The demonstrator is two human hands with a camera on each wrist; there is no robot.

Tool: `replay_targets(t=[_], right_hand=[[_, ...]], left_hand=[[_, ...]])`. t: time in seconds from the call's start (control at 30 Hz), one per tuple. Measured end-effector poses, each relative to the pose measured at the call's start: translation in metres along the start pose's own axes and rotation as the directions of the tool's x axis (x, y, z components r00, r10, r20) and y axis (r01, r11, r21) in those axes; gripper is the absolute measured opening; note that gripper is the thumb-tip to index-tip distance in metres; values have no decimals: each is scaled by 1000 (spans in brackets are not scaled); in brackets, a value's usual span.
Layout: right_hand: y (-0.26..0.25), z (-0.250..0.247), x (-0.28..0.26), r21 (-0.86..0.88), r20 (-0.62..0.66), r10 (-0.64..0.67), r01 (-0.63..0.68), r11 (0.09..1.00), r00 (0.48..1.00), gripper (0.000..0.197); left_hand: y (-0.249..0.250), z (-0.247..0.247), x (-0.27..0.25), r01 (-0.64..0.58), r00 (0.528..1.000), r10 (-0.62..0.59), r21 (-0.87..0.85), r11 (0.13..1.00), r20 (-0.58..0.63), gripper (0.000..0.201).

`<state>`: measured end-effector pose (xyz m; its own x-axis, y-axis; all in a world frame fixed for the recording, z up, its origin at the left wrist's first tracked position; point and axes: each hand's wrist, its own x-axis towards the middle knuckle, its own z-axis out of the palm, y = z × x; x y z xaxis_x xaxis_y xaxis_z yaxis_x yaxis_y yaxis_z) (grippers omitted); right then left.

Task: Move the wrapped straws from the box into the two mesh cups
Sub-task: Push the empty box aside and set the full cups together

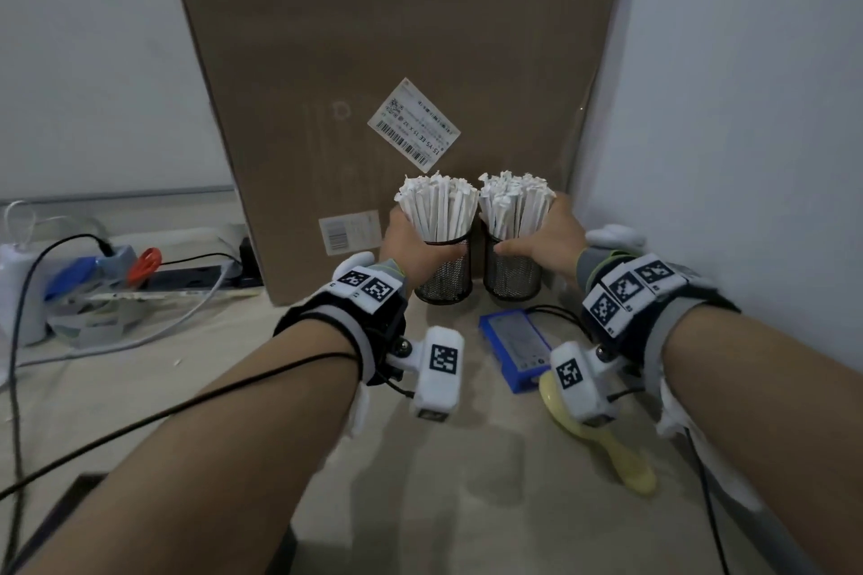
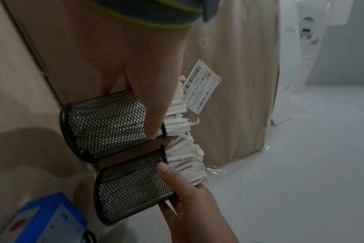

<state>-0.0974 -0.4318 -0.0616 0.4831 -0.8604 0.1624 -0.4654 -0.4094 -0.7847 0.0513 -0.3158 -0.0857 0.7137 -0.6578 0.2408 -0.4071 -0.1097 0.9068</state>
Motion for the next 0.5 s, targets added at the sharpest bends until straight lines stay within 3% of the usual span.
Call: replay_targets(t=[0.4,0.5], right_hand=[[47,17,28,86,8,19,-20,996,1000,96],[47,19,24,70,15,17,-18,997,1000,110]], left_hand=[[-30,45,12,50,996,-48,-21,999,71,89],[-32,45,13,99,991,-95,-36,994,96,104]])
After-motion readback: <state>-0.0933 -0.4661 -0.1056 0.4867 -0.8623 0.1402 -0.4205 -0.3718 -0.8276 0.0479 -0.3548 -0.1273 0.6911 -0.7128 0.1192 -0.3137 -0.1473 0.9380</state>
